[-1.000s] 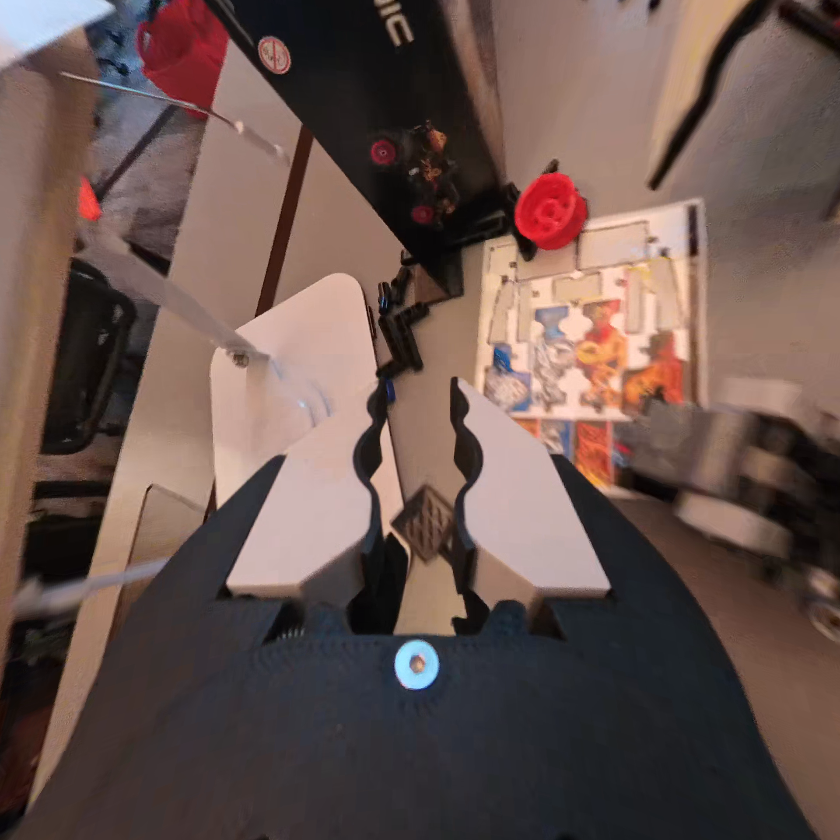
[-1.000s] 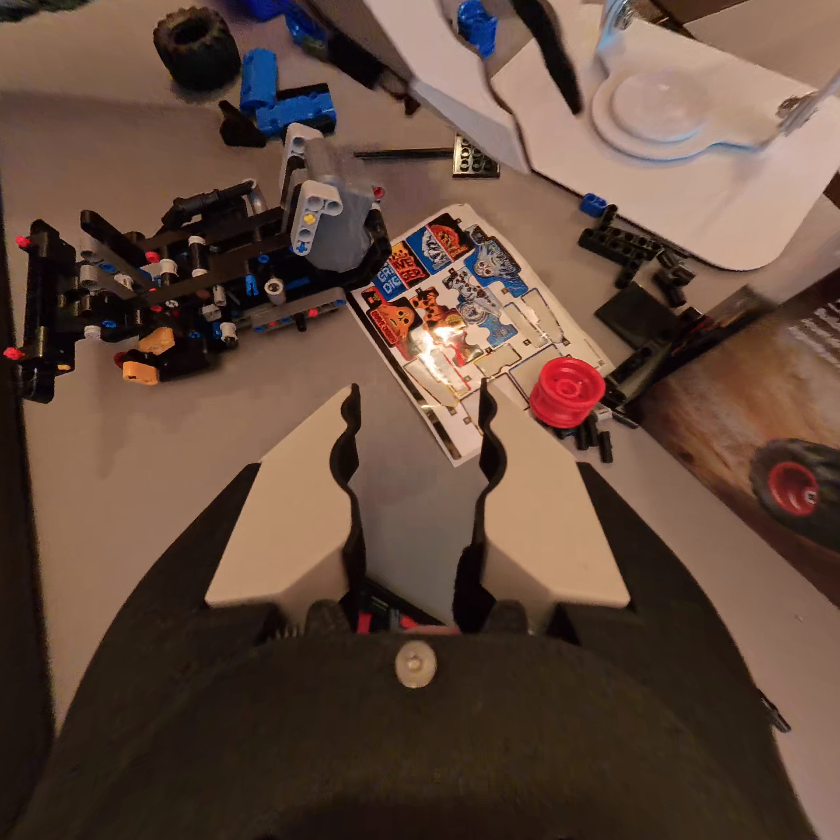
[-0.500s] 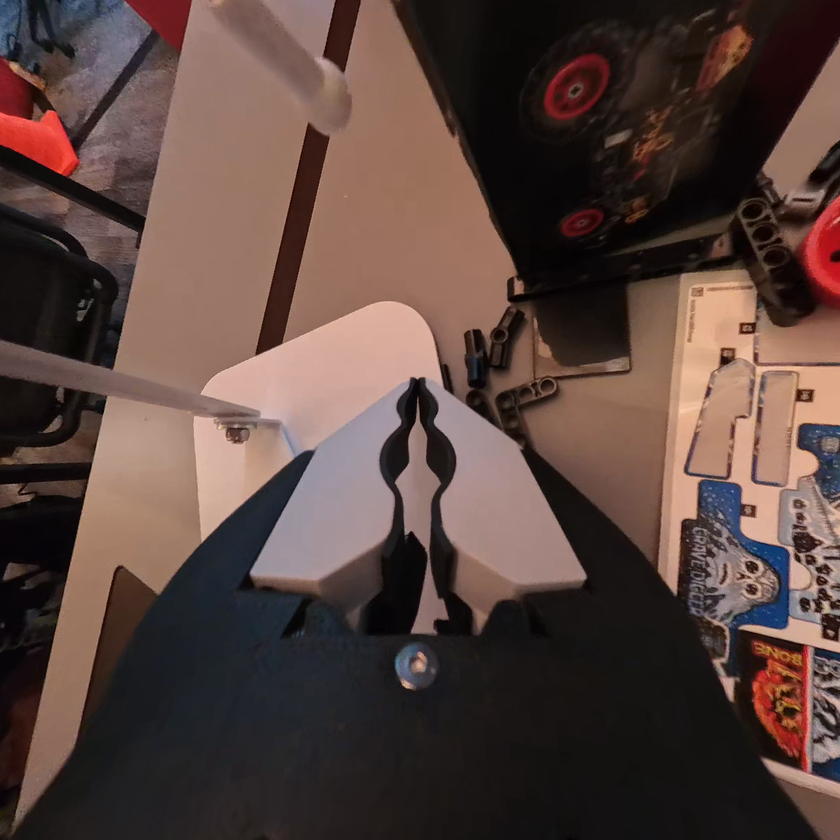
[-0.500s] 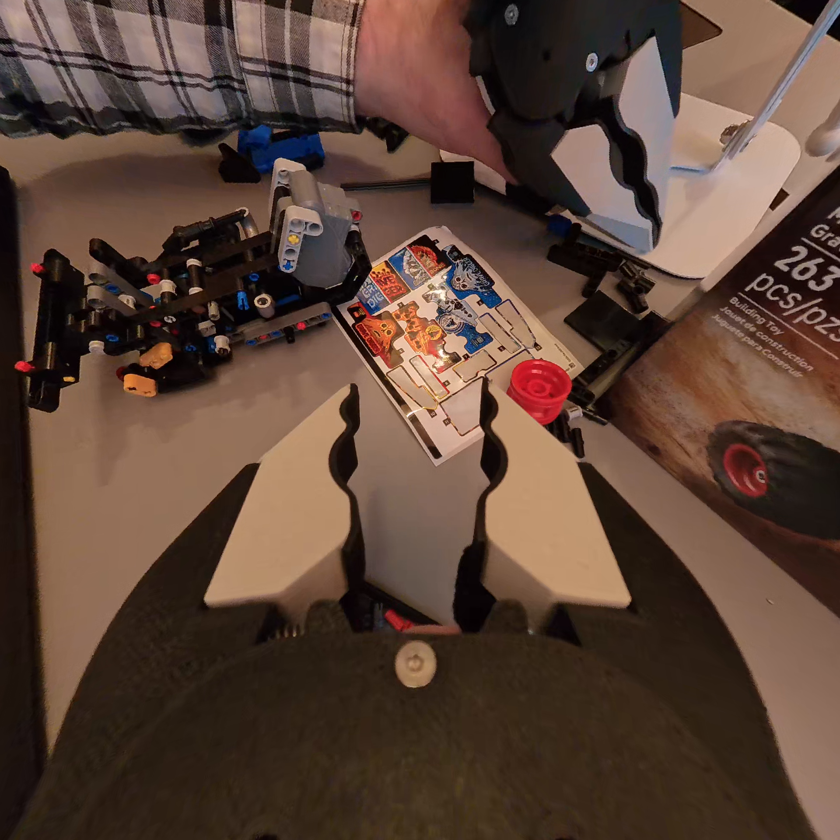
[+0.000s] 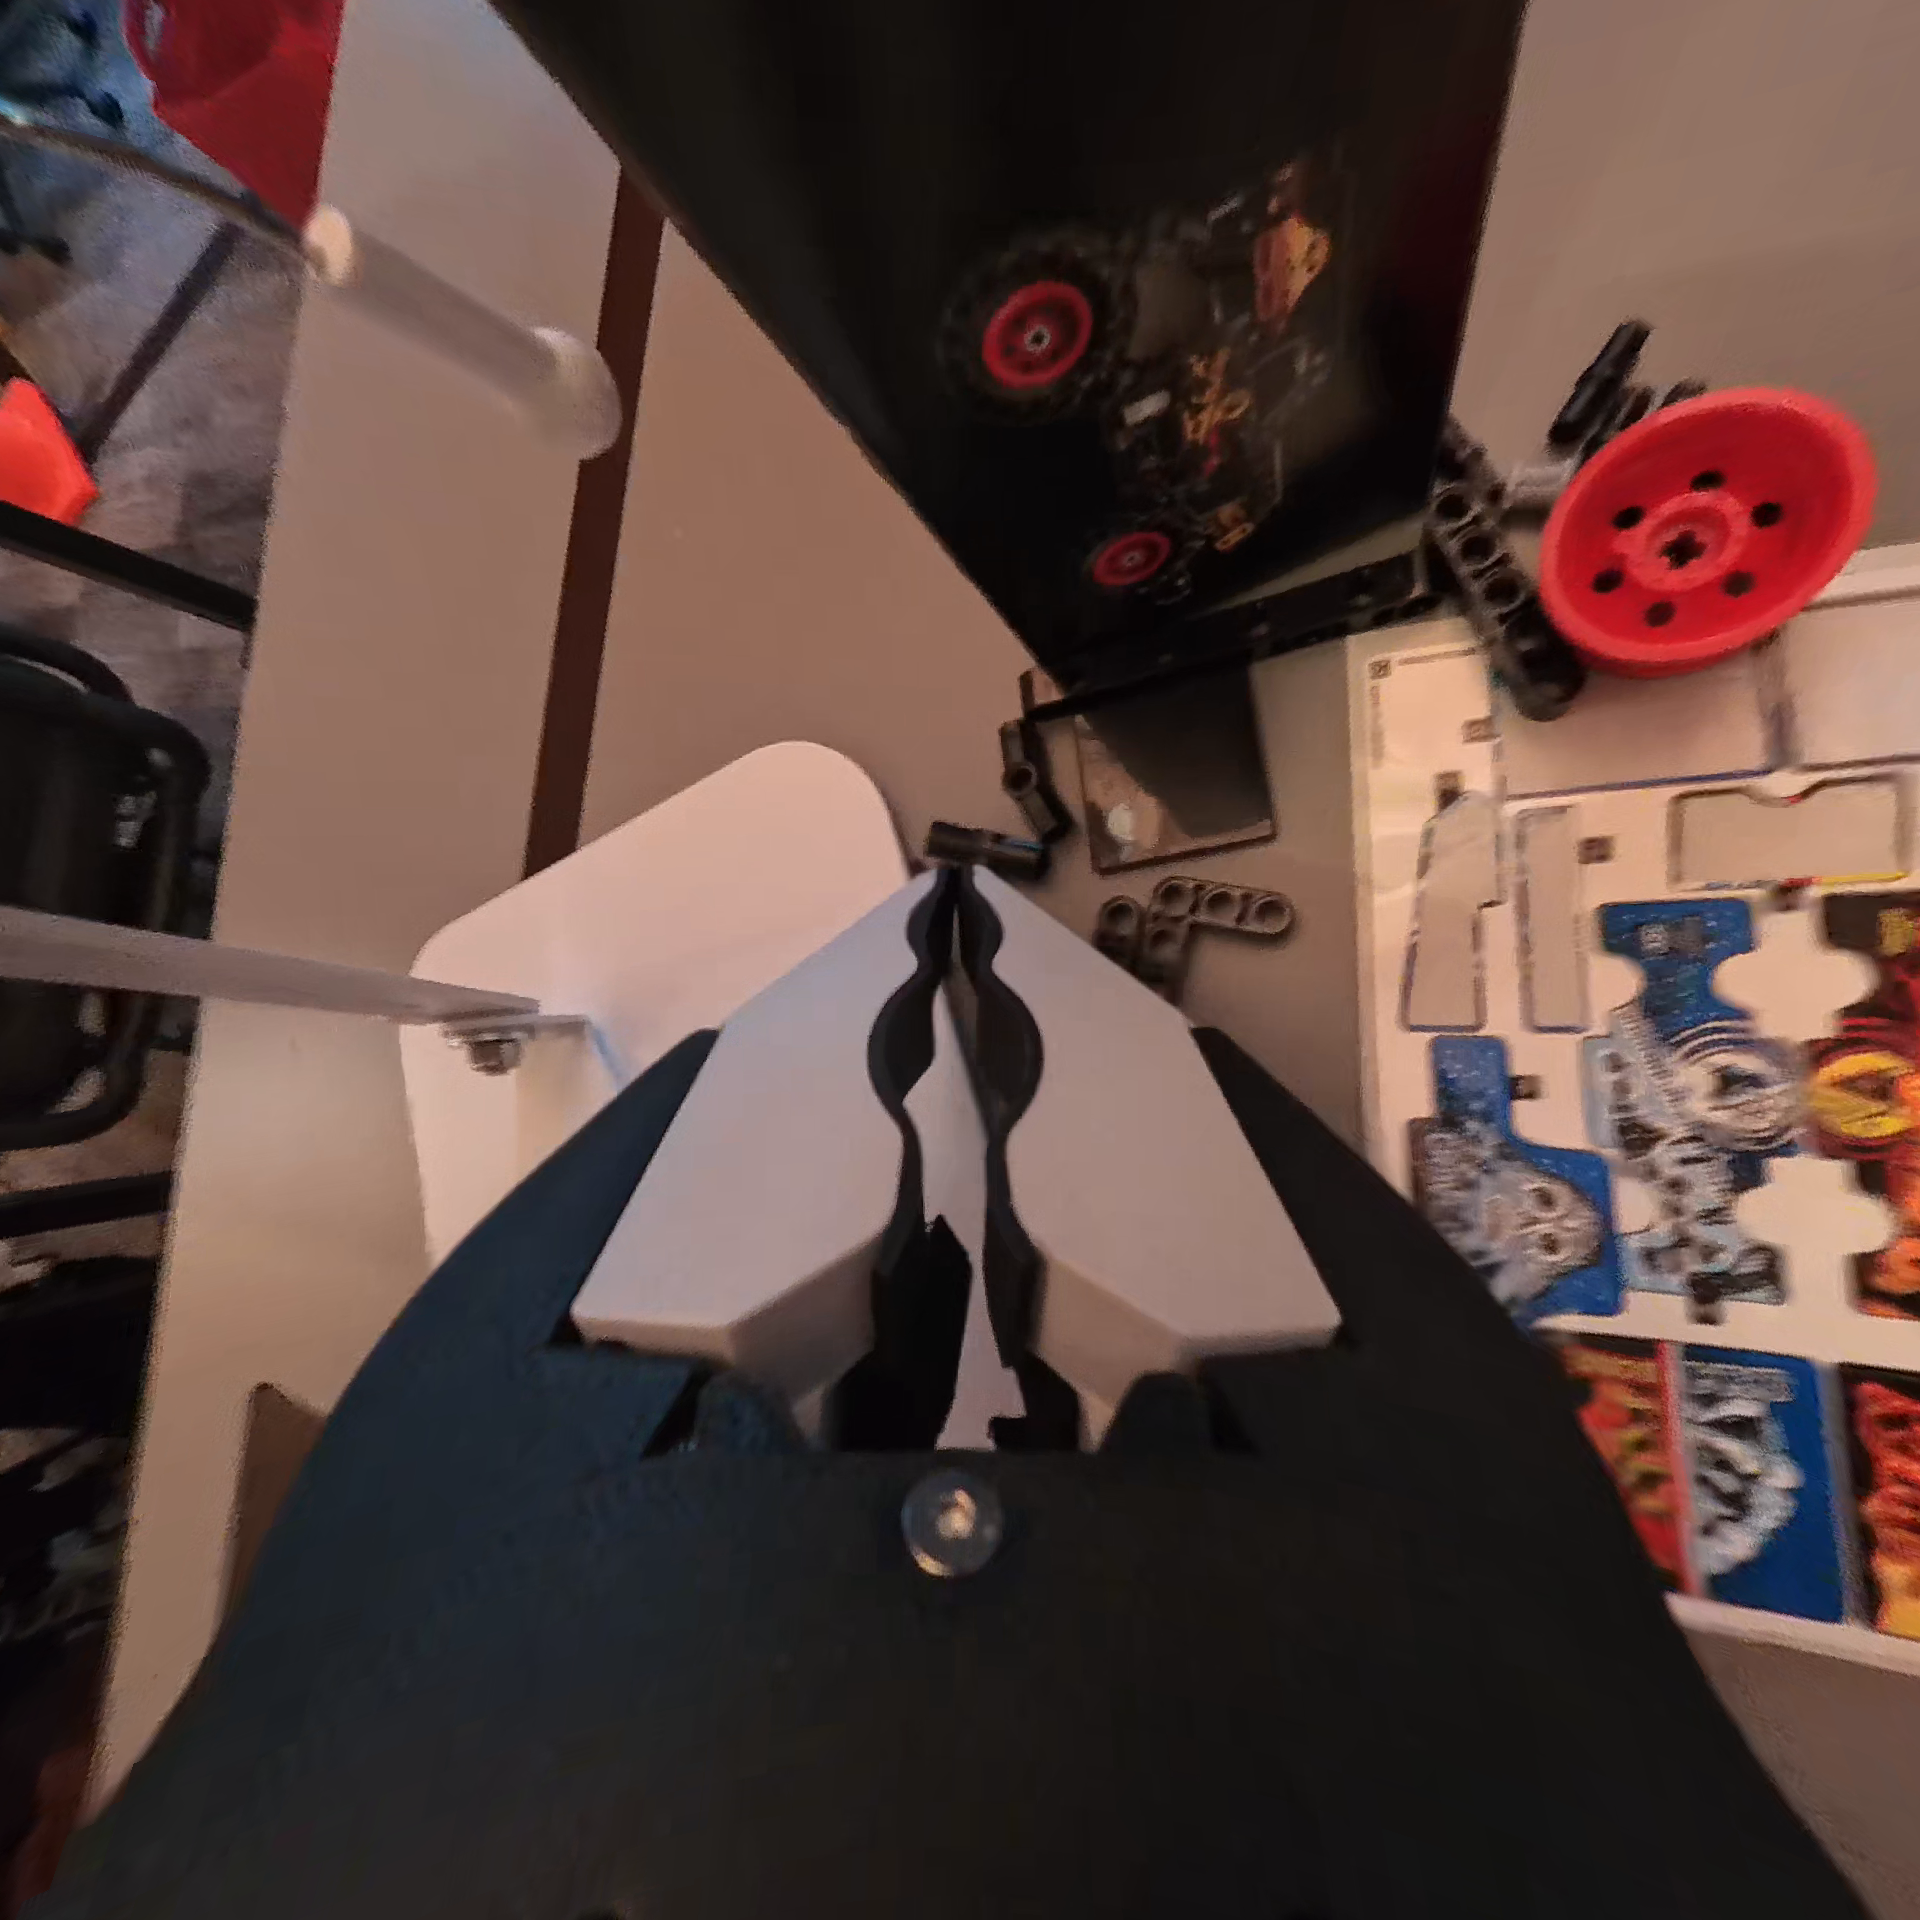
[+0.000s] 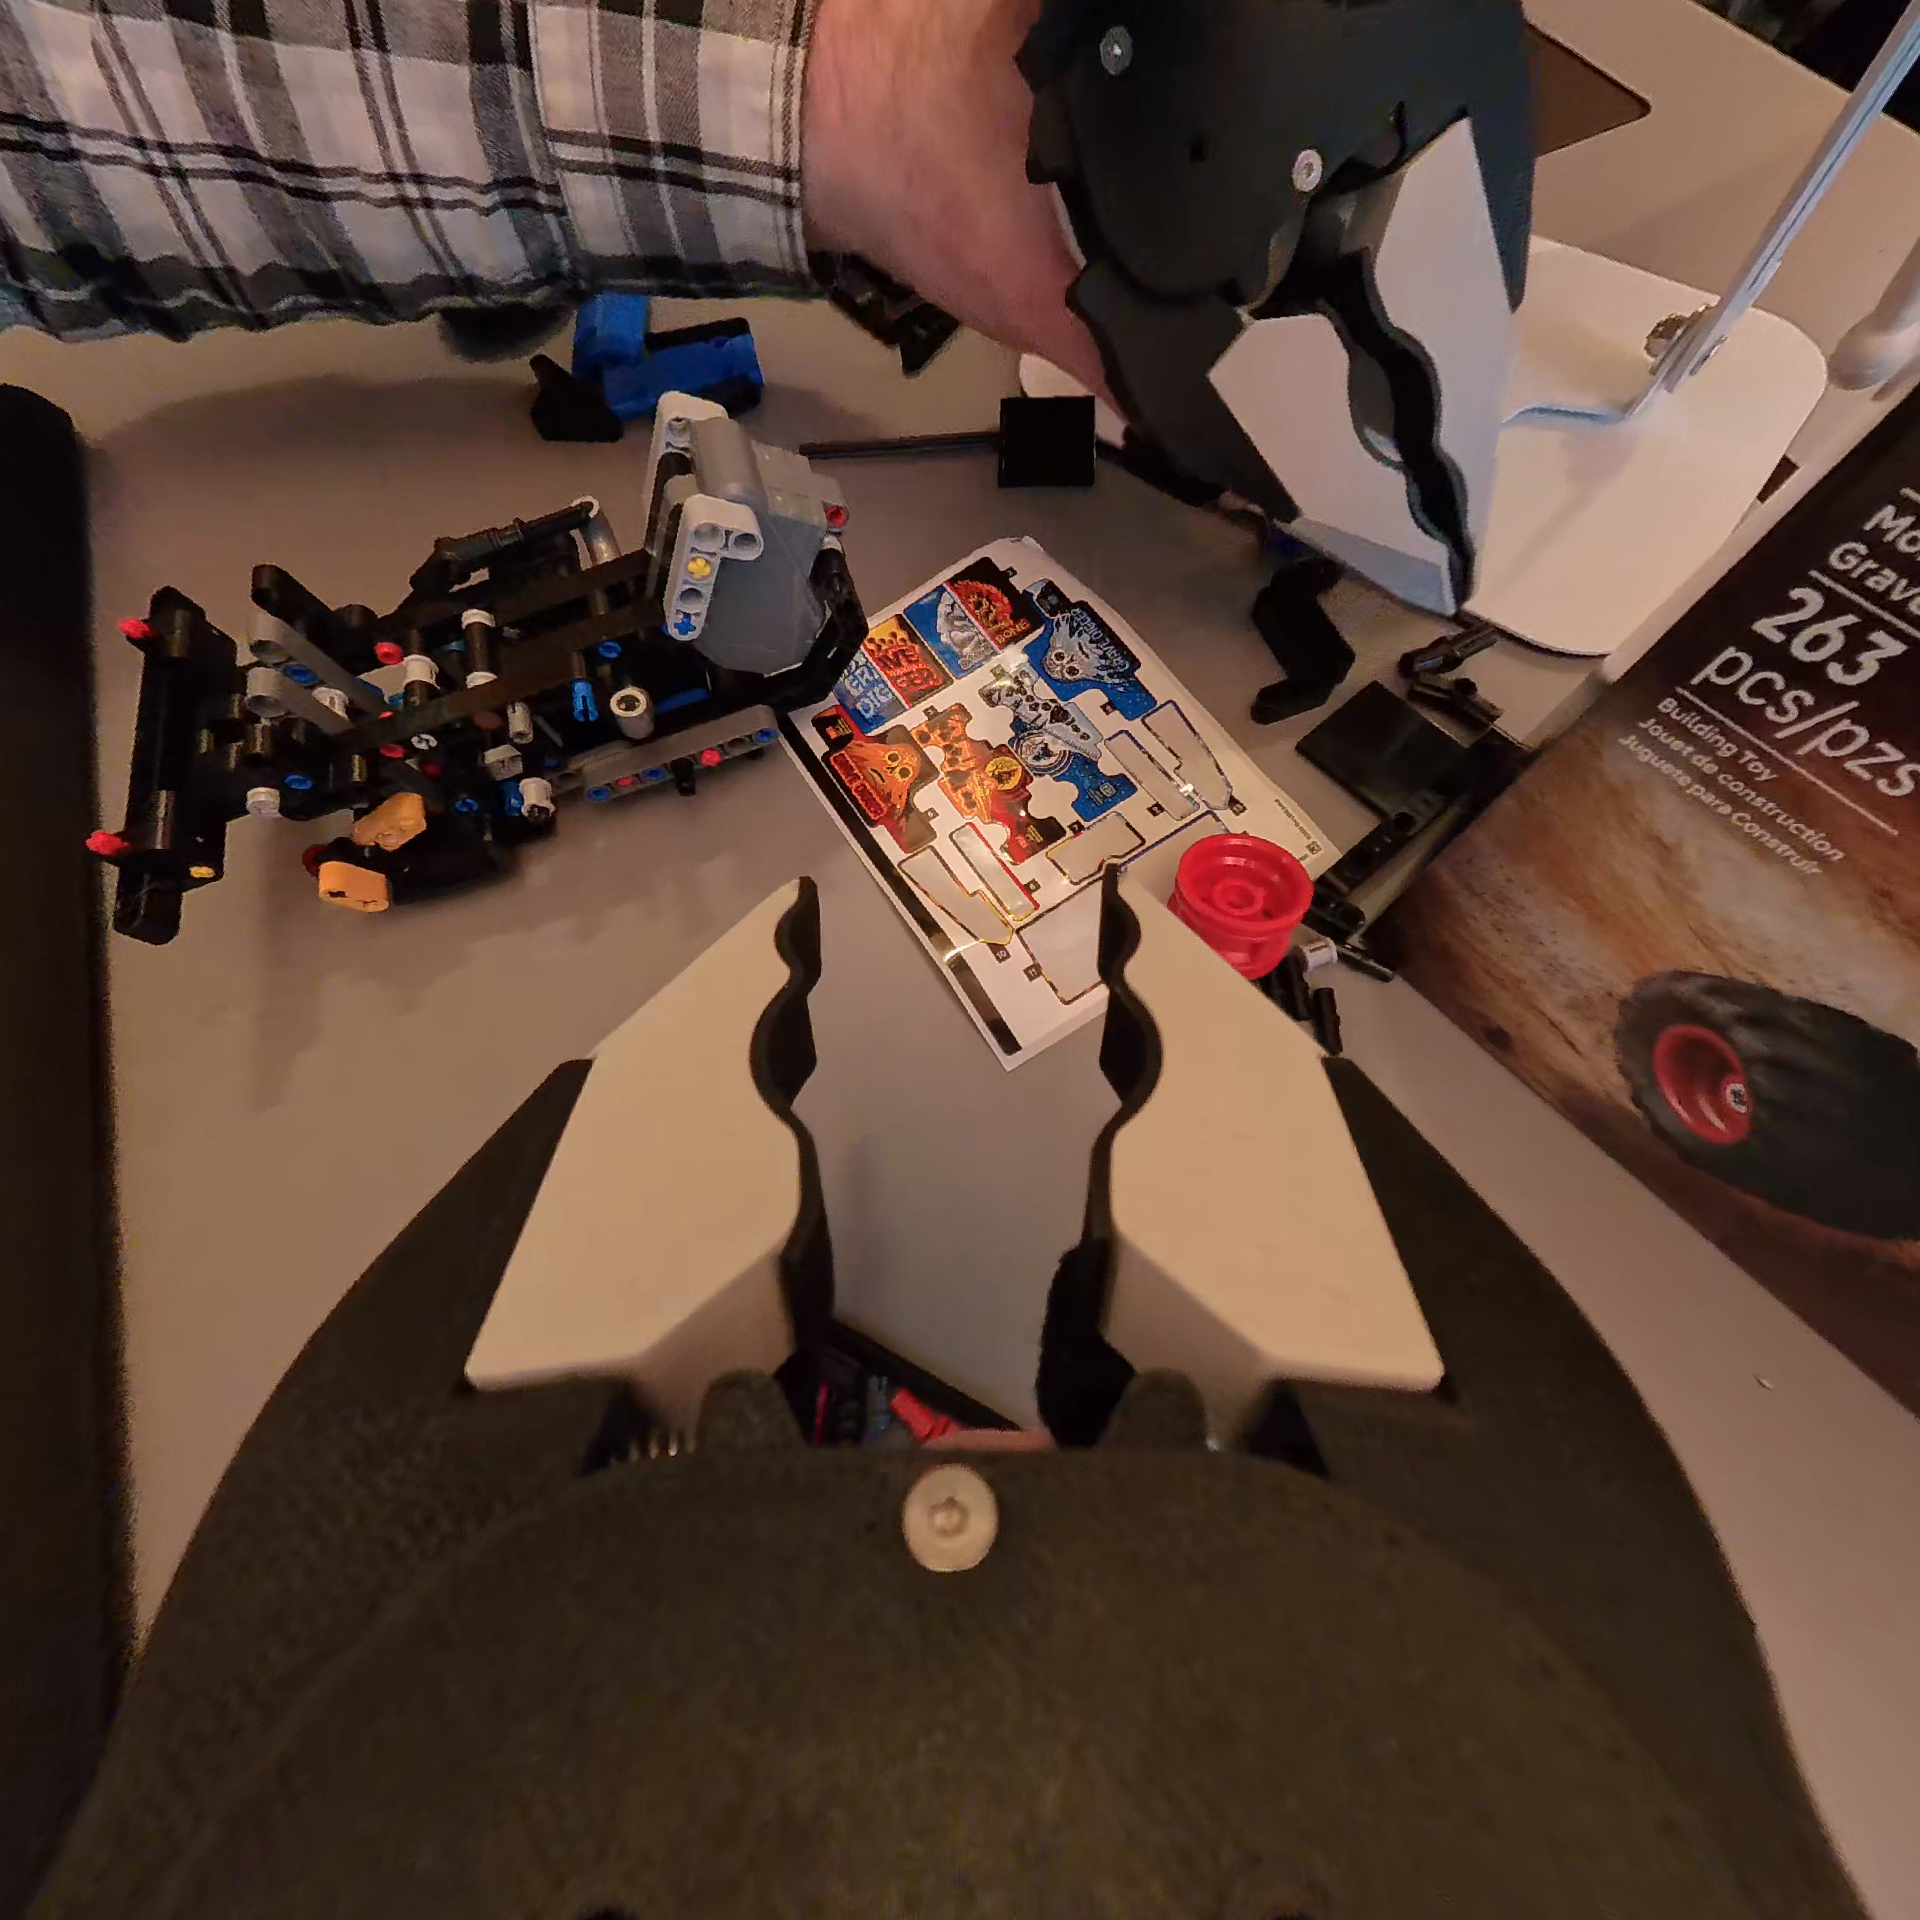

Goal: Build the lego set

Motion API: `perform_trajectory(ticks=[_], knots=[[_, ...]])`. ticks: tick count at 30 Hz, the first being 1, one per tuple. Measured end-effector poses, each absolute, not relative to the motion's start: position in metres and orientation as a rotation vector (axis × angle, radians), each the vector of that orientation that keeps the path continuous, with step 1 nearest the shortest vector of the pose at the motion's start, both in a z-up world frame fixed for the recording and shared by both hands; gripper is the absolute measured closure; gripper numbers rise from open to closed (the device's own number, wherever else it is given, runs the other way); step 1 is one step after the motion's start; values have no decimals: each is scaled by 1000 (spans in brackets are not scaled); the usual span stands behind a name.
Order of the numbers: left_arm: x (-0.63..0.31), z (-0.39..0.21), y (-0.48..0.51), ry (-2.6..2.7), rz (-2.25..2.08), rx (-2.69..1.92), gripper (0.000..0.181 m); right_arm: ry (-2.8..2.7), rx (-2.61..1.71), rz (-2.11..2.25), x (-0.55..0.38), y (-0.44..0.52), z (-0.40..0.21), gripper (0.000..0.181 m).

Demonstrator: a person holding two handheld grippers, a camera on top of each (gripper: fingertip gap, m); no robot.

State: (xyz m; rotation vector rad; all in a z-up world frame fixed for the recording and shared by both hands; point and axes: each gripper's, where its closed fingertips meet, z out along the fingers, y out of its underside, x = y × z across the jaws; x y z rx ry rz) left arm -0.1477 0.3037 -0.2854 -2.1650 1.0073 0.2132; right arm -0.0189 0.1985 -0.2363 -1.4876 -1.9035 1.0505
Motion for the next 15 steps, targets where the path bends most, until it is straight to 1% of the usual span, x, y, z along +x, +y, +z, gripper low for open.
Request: perform_trajectory(ticks=[2,5,6,15], knots=[[-161,-283,309,1048,330,-2165,179,-1904,-1483,1052,-18,198,-235,129],[-163,-287,312,1100,338,-2173,176,-1899,-1481,1056,-18,199,-233,128],[-164,-289,312,1111,347,-2182,179,-1897,-1481,1057,-17,199,-233,128],[-151,-295,305,1087,217,-2244,181,-1897,-1472,1068,-16,197,-230,127]])
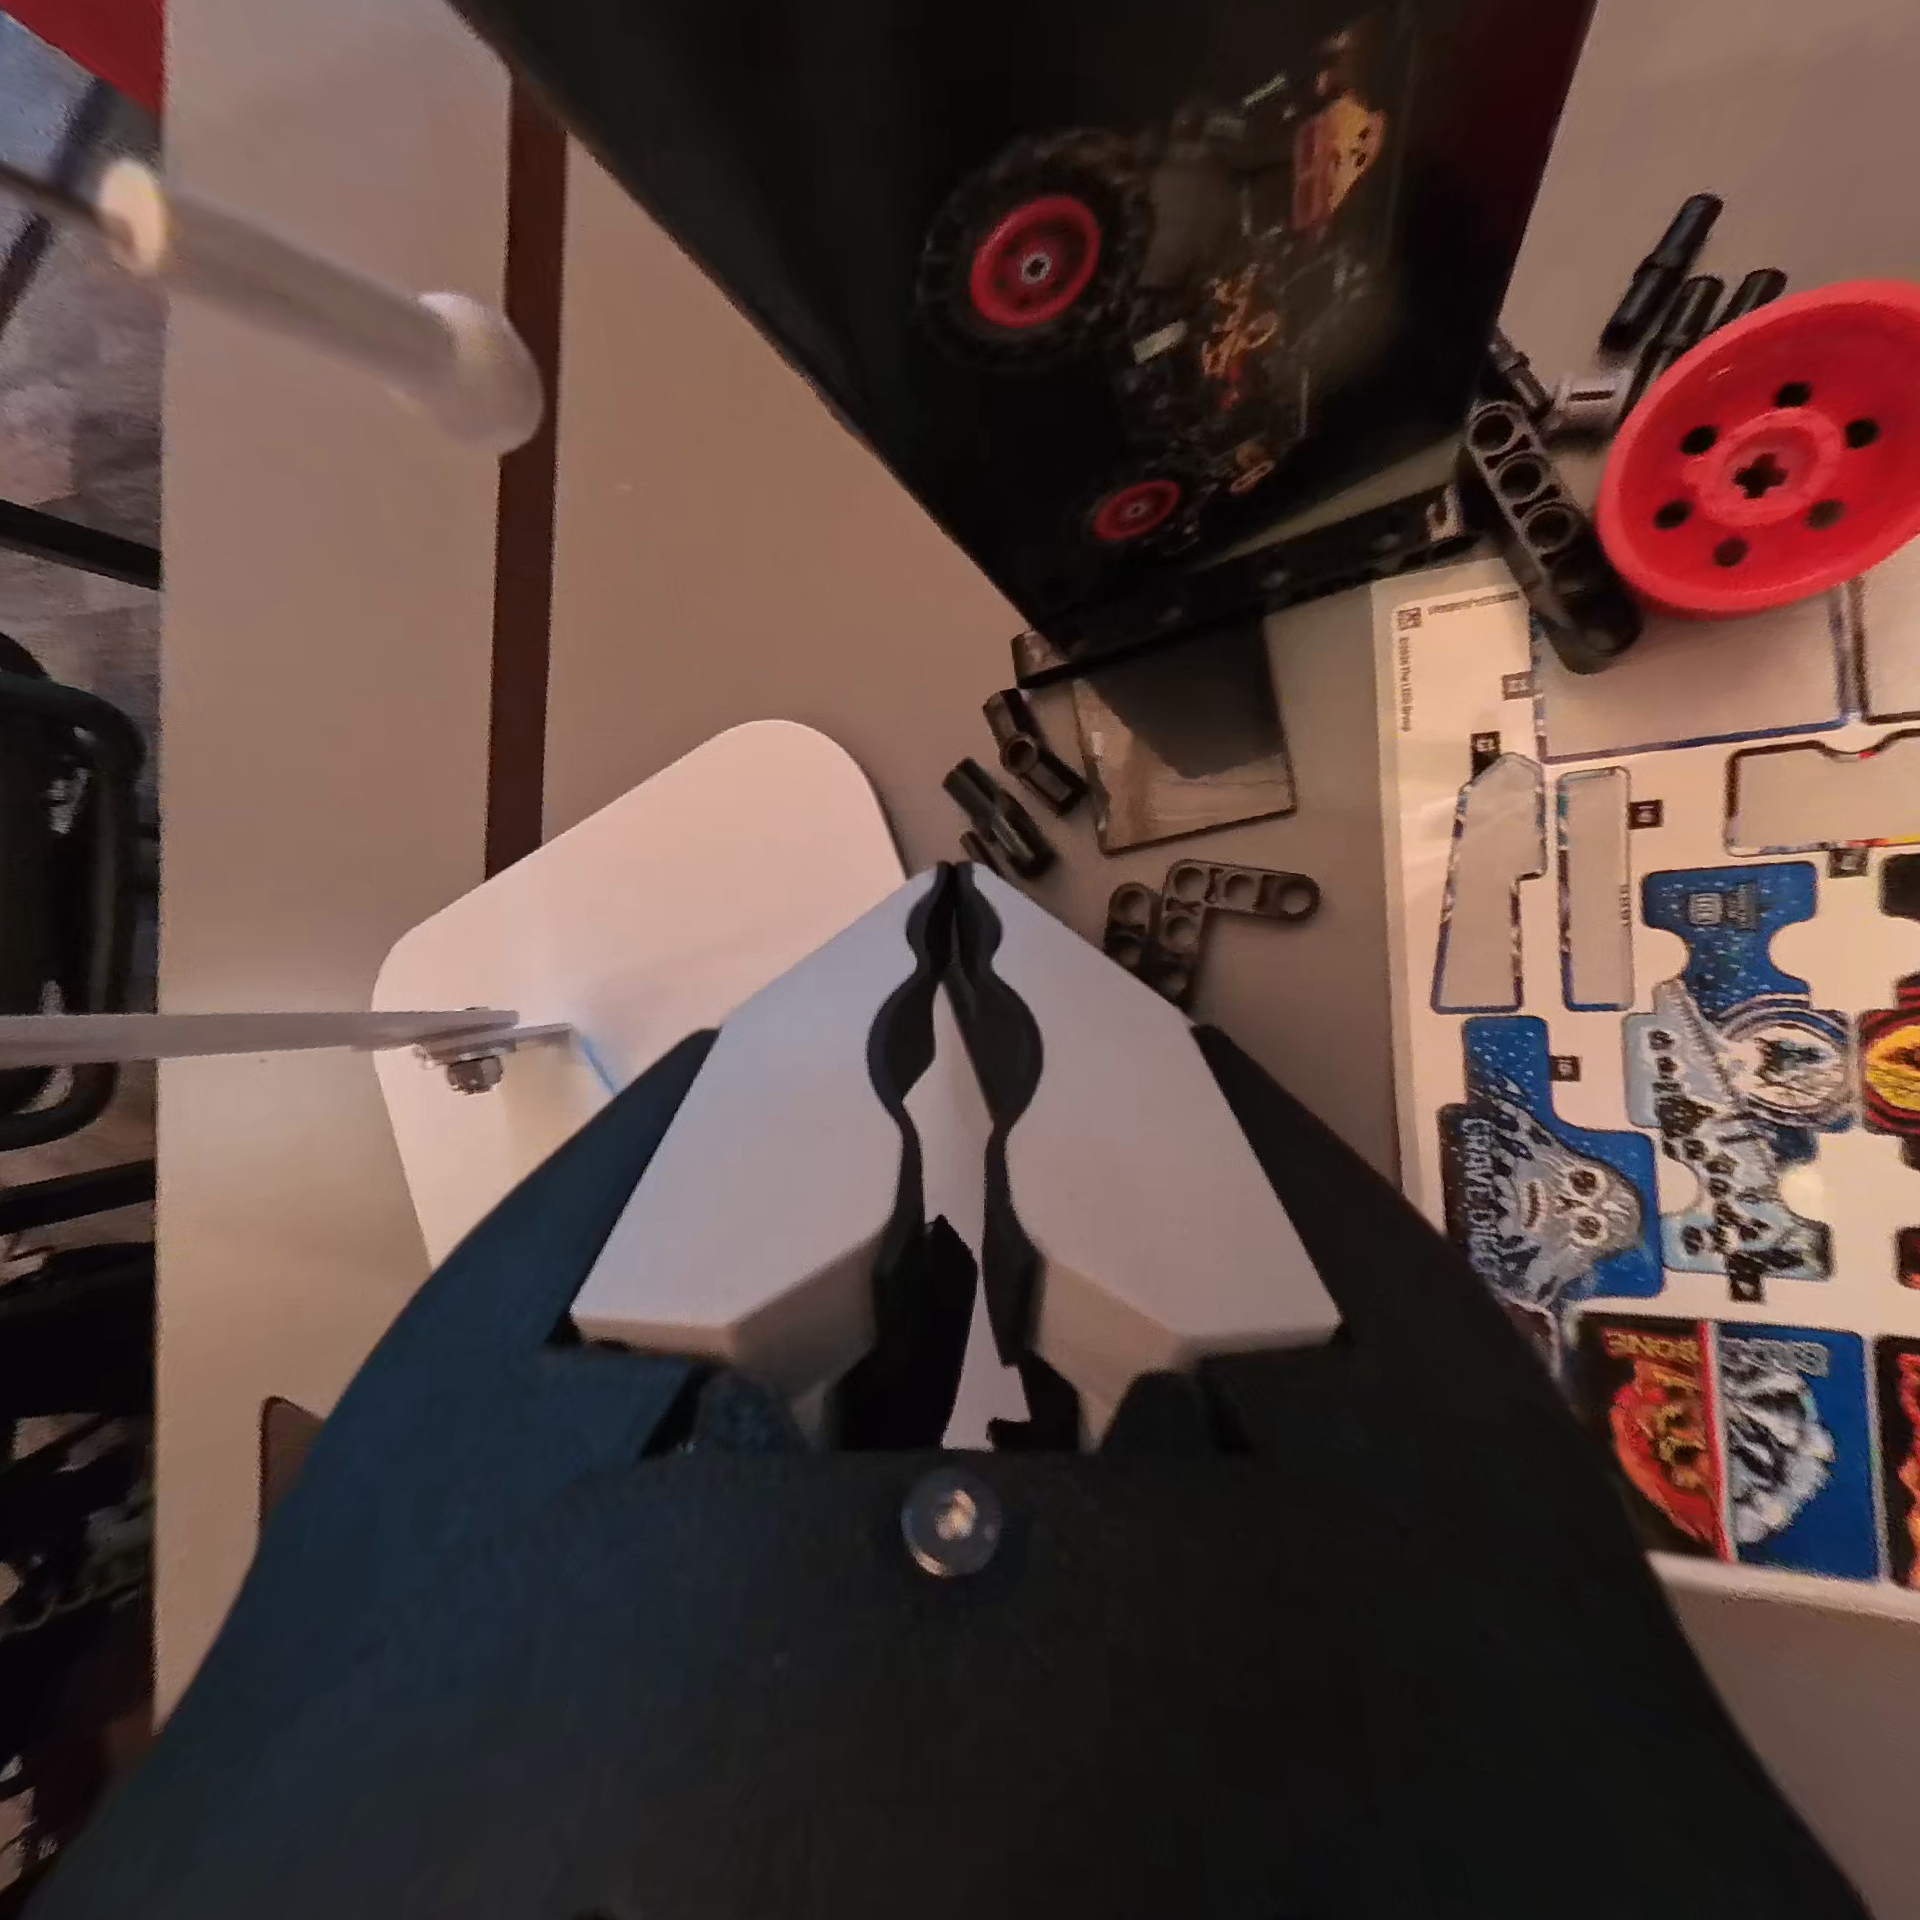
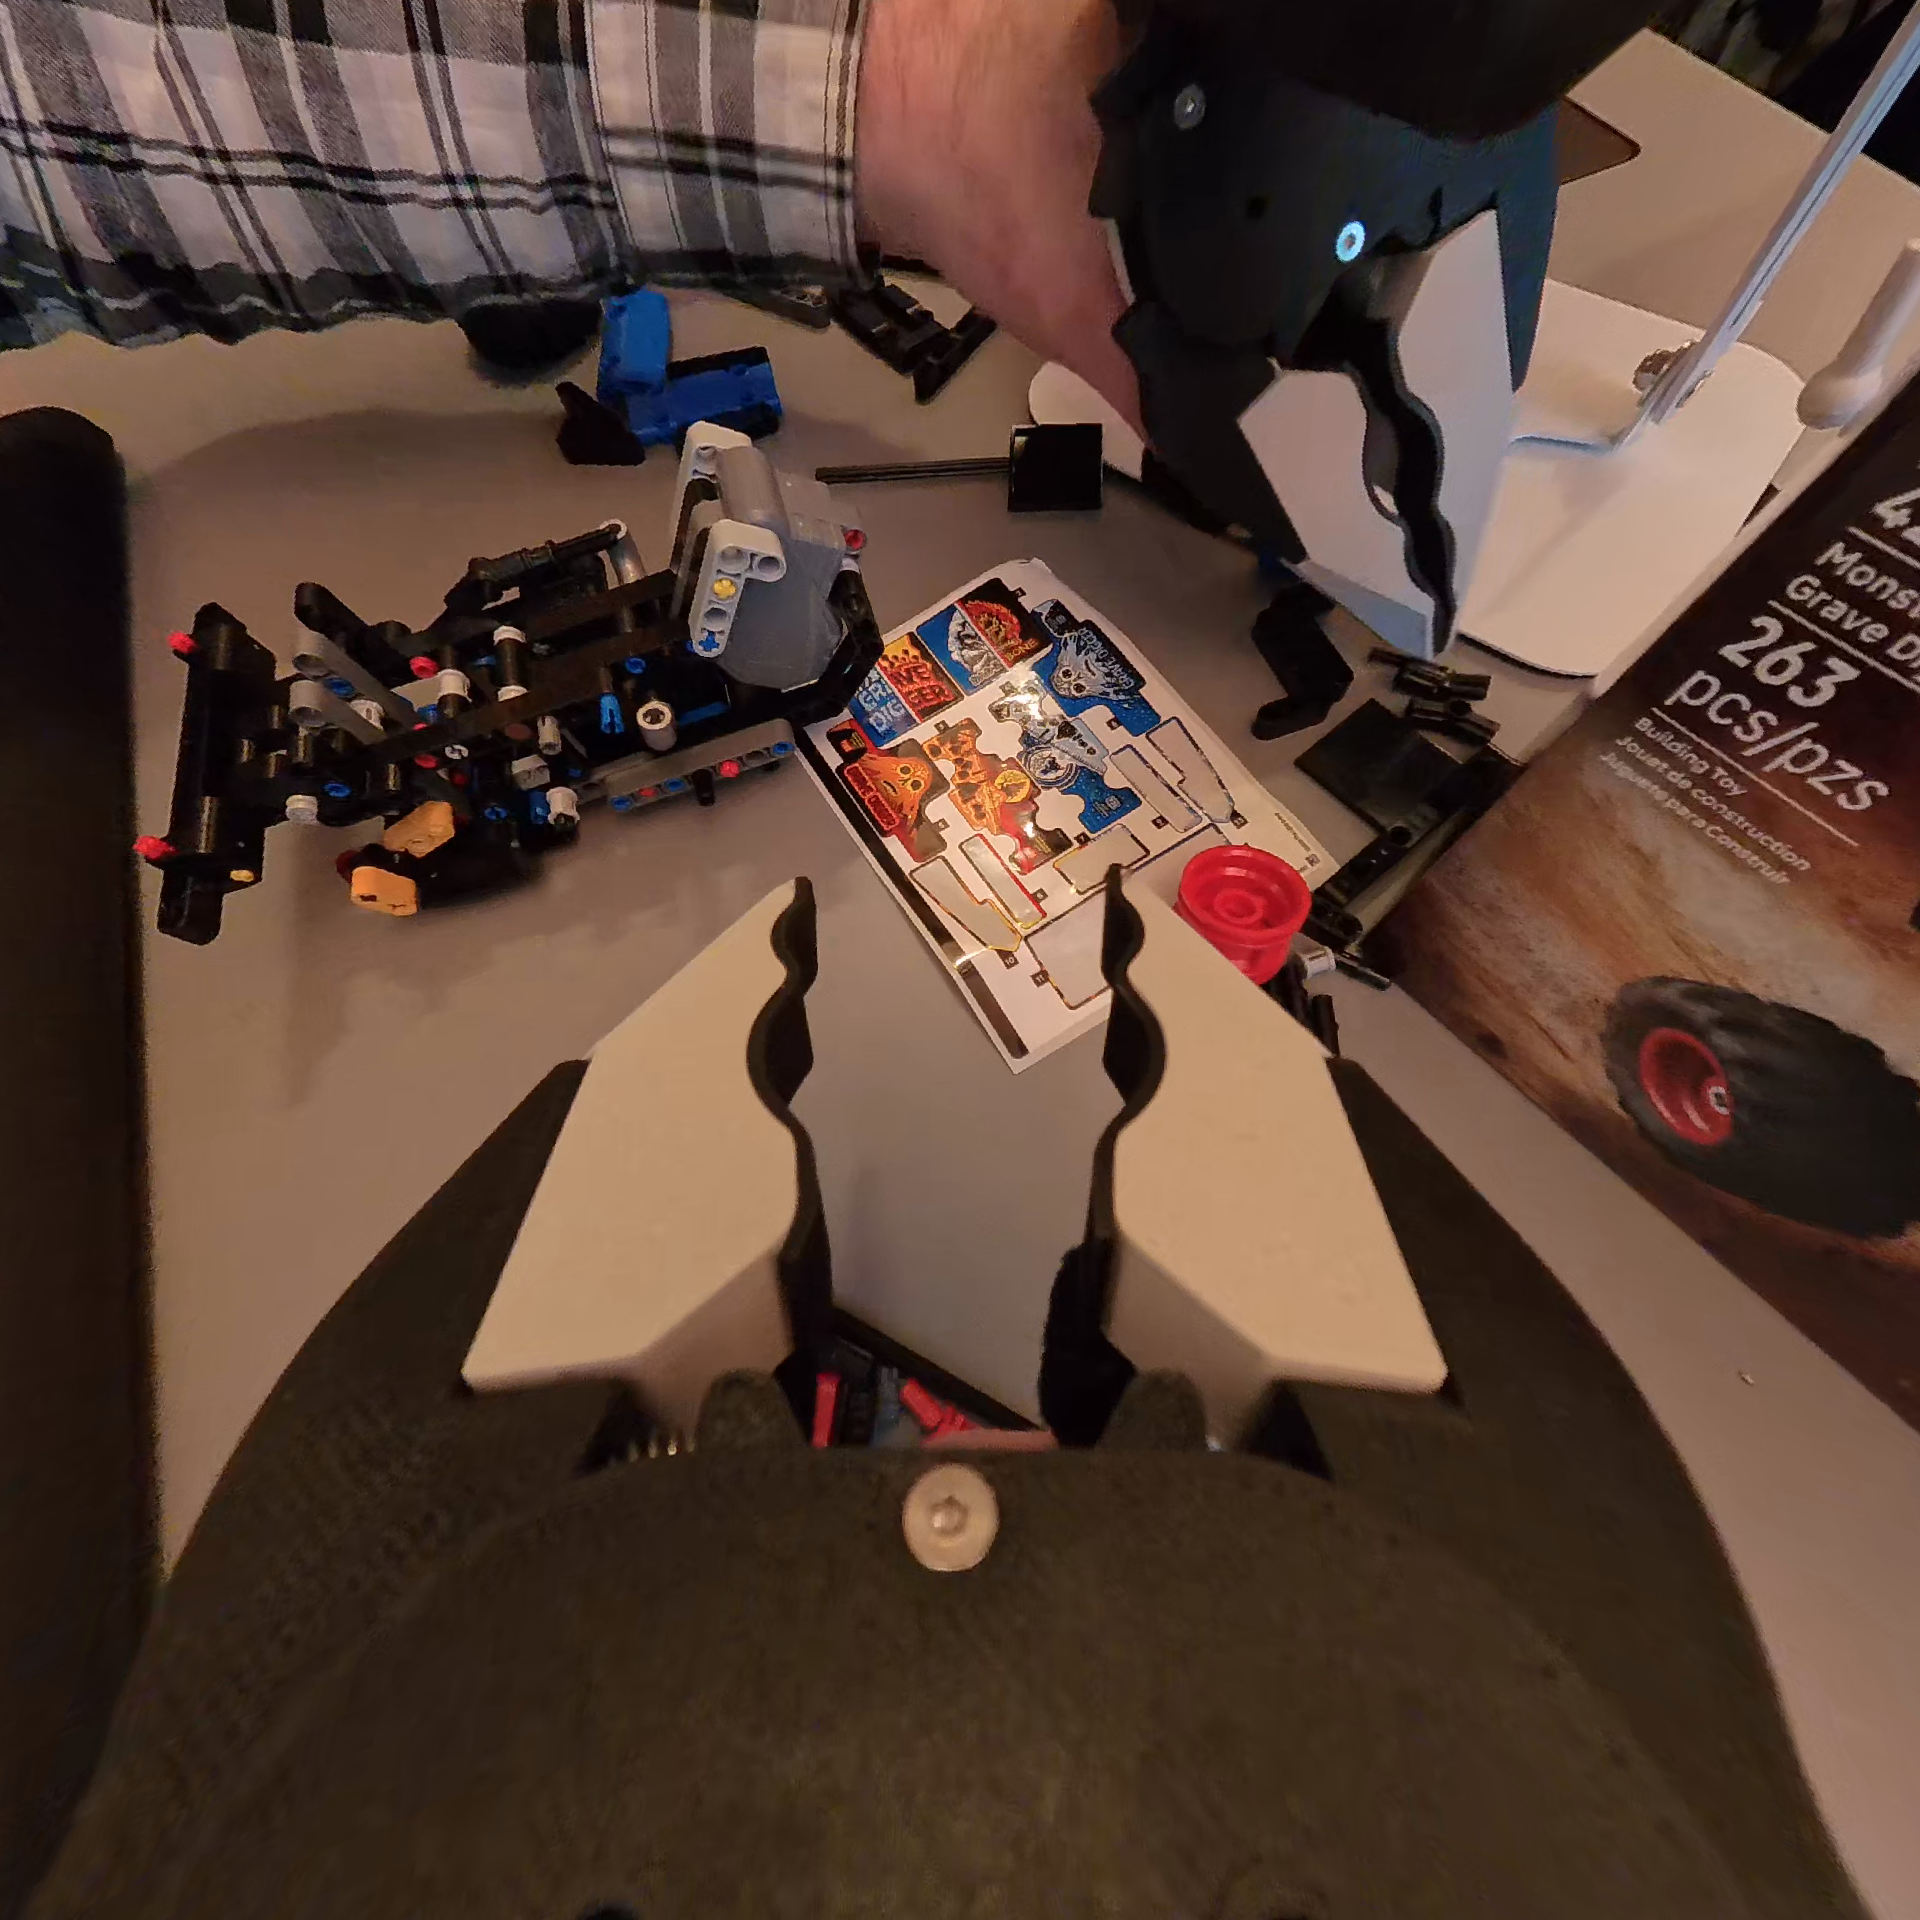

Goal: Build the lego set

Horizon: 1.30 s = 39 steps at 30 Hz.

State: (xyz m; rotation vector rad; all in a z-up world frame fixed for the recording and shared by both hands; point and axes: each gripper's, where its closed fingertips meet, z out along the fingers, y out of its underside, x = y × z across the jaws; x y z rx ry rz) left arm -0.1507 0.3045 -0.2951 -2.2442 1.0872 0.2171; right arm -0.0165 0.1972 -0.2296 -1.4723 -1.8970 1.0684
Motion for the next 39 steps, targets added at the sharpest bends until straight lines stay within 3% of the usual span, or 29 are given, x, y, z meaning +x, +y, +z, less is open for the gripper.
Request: perform_trajectory(ticks=[7,12,25,39], knots=[[-149,-295,301,1036,114,-2315,181,-1892,-1466,1074,-16,197,-227,127],[-142,-294,296,934,-45,-2389,165,-1891,-1465,1078,-15,197,-226,127],[-117,-294,283,925,-257,-2458,157,-1891,-1455,1085,-15,195,-224,127],[-114,-294,280,903,-273,-2485,167,-1893,-1442,1093,-14,193,-221,127]])
